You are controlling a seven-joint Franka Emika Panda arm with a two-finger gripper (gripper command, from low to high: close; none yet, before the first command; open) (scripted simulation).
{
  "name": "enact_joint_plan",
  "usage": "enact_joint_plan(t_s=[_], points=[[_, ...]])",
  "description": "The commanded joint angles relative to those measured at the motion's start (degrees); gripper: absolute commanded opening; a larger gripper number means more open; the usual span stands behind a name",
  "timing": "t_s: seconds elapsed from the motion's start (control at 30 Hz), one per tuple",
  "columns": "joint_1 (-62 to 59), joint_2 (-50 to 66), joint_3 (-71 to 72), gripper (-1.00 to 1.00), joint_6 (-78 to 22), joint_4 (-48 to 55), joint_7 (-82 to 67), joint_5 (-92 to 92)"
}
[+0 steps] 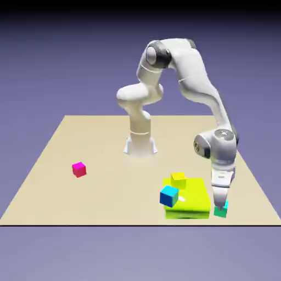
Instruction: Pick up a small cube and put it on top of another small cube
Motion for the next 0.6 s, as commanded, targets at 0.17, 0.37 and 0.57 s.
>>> enact_joint_plan(t_s=[0.17, 0.37, 0.57], points=[[0.54, -8.29, -1.04, -1.0, -5.64, -2.69, 0.77, -0.81], [-0.31, -20.75, -4.47, -1.0, -10.16, -10.52, 2.28, -2.93], [-1.44, -33.21, -8.21, -1.0, -14.02, -18.98, 3.85, -5.21]])
